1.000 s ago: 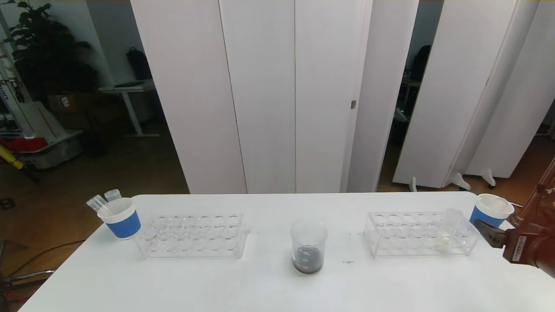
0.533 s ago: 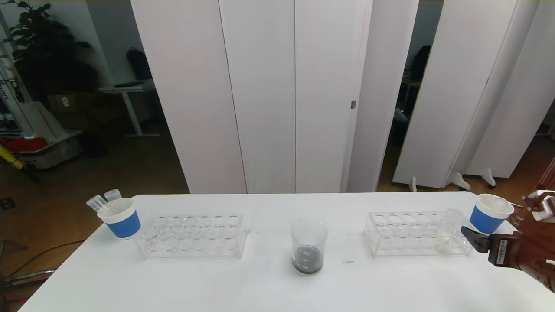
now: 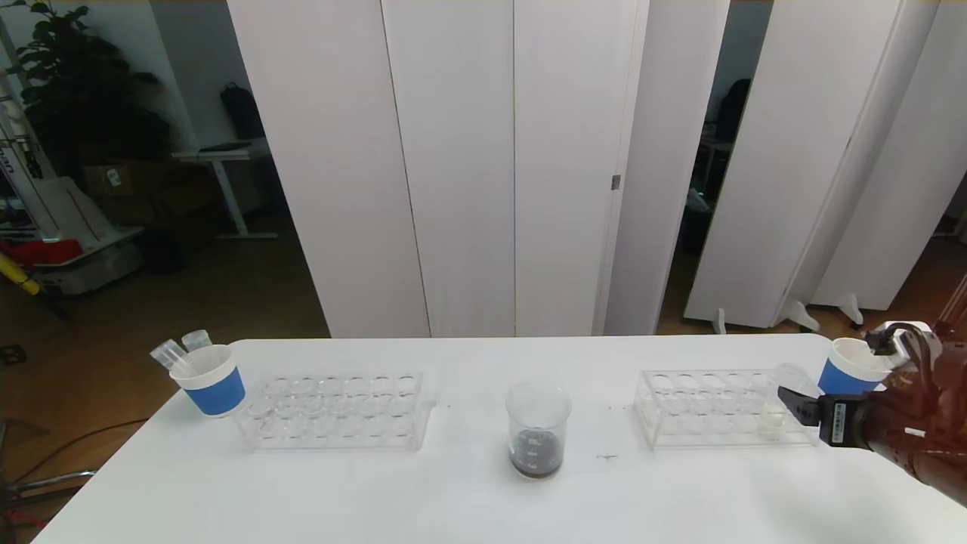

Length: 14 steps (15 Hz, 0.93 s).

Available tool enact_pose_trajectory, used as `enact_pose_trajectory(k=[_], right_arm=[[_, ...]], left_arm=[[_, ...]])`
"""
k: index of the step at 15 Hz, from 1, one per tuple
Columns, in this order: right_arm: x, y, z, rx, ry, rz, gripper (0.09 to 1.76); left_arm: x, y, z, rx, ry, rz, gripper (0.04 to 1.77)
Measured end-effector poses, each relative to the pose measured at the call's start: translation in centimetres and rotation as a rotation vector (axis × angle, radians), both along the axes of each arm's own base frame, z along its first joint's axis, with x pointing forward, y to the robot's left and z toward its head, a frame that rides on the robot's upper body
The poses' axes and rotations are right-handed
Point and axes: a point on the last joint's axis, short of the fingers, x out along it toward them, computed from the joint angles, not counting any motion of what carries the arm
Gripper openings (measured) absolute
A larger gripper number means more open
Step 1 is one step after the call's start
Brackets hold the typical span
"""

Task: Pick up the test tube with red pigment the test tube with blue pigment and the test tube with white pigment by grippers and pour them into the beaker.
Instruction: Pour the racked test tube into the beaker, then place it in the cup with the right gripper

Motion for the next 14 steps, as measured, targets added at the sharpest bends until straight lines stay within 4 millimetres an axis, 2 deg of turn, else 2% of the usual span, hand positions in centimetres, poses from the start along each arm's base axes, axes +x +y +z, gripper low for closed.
enact_pose_trajectory(k=[4,14], right_arm=[[1.5,0.2,-0.6,-0.010,0.014,0.062,1.75],[3.5,0.4,-2.4,-0.015,-0.023,0.090,1.75]], left_arm=[[0.0,0.0,0.0,0.000,0.000,0.000,1.74],[0.0,0.0,0.0,0.000,0.000,0.000,1.74]])
